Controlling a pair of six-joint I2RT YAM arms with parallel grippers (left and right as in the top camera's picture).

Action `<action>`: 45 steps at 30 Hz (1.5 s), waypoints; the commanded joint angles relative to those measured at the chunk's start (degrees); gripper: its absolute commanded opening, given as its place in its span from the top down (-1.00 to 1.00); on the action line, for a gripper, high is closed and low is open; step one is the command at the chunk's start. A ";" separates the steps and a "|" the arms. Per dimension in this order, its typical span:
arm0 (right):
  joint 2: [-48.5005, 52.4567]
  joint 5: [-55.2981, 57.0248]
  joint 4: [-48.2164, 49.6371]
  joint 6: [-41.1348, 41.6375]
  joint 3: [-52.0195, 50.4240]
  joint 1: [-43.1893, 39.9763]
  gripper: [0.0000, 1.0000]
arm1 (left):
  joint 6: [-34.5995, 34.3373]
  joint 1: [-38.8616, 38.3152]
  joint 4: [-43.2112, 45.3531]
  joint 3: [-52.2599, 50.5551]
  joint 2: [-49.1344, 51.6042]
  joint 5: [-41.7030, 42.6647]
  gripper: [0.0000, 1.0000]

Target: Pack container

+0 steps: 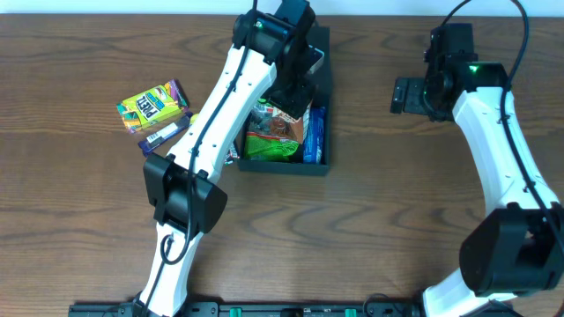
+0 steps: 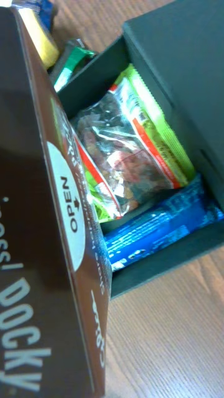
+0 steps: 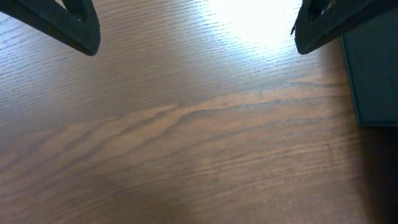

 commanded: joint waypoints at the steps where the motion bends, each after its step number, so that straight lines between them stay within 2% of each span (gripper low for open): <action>1: 0.15 -0.04 -0.70 -0.81 0.15 -0.31 -0.98 | -1.16 0.24 -2.36 -0.31 0.33 -2.12 -0.27; 7: 0.15 -0.07 -1.75 -0.79 0.15 -0.31 -0.98 | -2.19 0.24 -6.19 -0.63 0.35 -3.23 -0.22; 13: 0.15 -0.07 -2.01 -0.79 0.15 -0.31 -0.98 | -4.15 0.35 -4.42 -5.11 0.35 -4.37 -0.24; 16: 0.15 -0.07 -1.97 -0.79 0.15 -0.31 -0.98 | -6.03 0.39 -1.95 -7.98 0.35 -4.90 -0.54; 17: 0.15 -0.07 -1.95 -0.79 0.15 -0.31 -0.98 | -7.34 0.39 -0.83 -8.41 0.35 -5.86 -0.92; 25: 0.15 -2.78 -2.01 -0.81 0.15 -0.31 -0.99 | -13.27 3.54 3.54 -7.87 0.15 -7.10 -0.91; 26: 0.15 -4.92 -1.86 -0.81 0.15 -0.28 -0.95 | -14.21 4.31 3.76 -7.50 -0.02 -7.10 -0.91; 27: 0.15 -8.55 -1.66 -0.83 0.15 -0.24 -0.66 | -15.02 5.55 3.93 -6.75 -0.17 -6.99 -0.96; 28: 0.15 -12.35 -1.51 -1.14 0.15 -0.02 -0.04 | -14.99 6.71 3.91 -5.95 -0.28 -6.78 -0.81; 29: 0.15 -15.23 -1.25 -1.55 0.15 0.31 0.68 | -14.97 7.76 3.91 -5.31 -0.39 -6.54 -0.51; 30: 0.15 -17.27 -0.96 -1.95 0.13 0.76 0.97 | -14.99 8.68 3.91 -4.85 -0.48 -6.43 -0.10; 31: 0.15 -18.71 -0.66 -2.01 0.13 1.73 0.97 | -14.99 9.97 3.85 -4.42 -0.48 -6.43 0.50; 32: 0.15 -19.26 -0.39 -2.10 0.13 2.78 0.97 | -14.99 10.93 3.72 -4.31 -0.48 -6.40 0.88; 37: 0.72 -19.12 3.26 -1.44 0.13 11.56 0.97 | -14.97 14.36 3.96 -4.33 -0.46 -3.58 0.88; 45: 6.36 -14.08 6.47 9.66 0.13 19.80 0.97 | -16.94 14.86 6.01 -9.77 -0.02 -3.43 0.88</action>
